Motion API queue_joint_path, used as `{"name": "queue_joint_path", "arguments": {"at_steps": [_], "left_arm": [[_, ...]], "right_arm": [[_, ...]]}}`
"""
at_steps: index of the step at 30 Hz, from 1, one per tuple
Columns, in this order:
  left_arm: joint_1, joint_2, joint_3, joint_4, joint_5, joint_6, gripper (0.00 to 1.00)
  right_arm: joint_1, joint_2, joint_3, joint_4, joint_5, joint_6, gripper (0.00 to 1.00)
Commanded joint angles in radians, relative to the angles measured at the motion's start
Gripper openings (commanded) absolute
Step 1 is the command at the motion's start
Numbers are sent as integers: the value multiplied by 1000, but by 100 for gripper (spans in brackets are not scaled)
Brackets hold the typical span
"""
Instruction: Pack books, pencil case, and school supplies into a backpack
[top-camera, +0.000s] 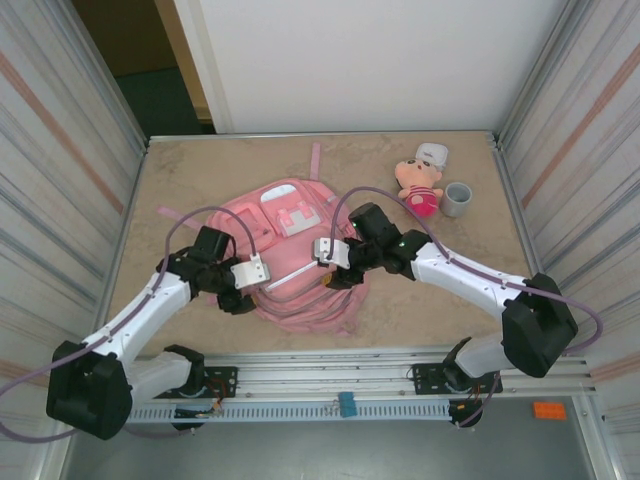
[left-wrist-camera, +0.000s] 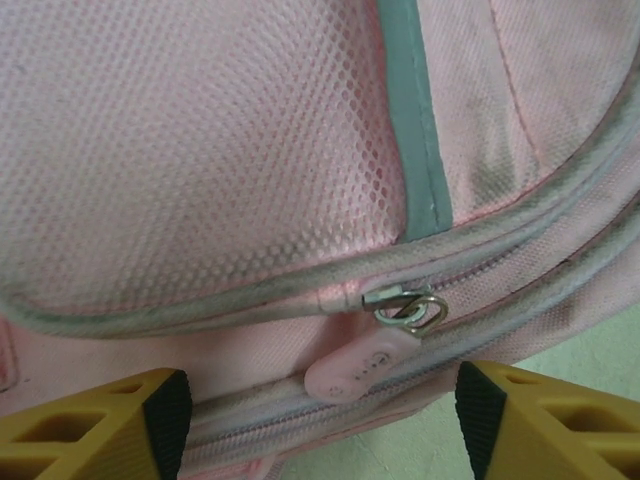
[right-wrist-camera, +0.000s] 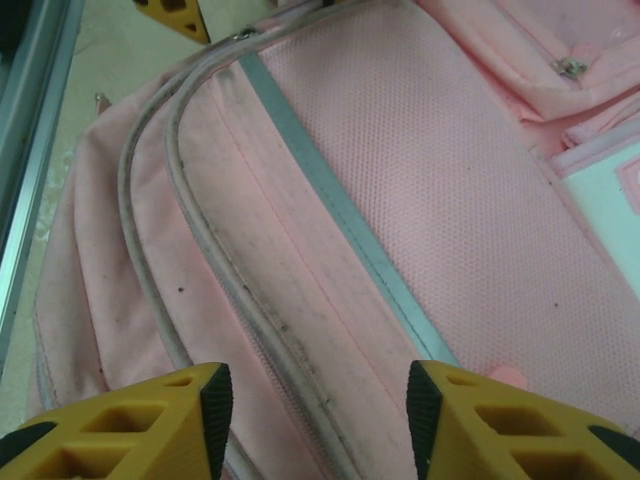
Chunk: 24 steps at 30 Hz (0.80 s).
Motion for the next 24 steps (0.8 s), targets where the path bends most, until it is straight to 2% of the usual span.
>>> {"name": "queue_joint_path", "arguments": {"at_steps": [1, 12, 21, 23, 24], "left_arm": [[-14, 9, -13, 60, -40, 22, 68], [-52, 10, -50, 105, -40, 28, 32], [-77, -68, -46, 18, 34, 18, 17], [-77, -82, -52, 14, 52, 10, 17], [-77, -85, -53, 16, 65, 4, 16]], "right_arm": [[15, 1, -29, 47, 16, 27, 56], [85, 49, -53, 138, 77, 32, 66], [131, 123, -52, 192, 119, 5, 67], [131, 131, -55, 215, 126, 7, 62], [131, 135, -56, 228, 134, 10, 57]]}}
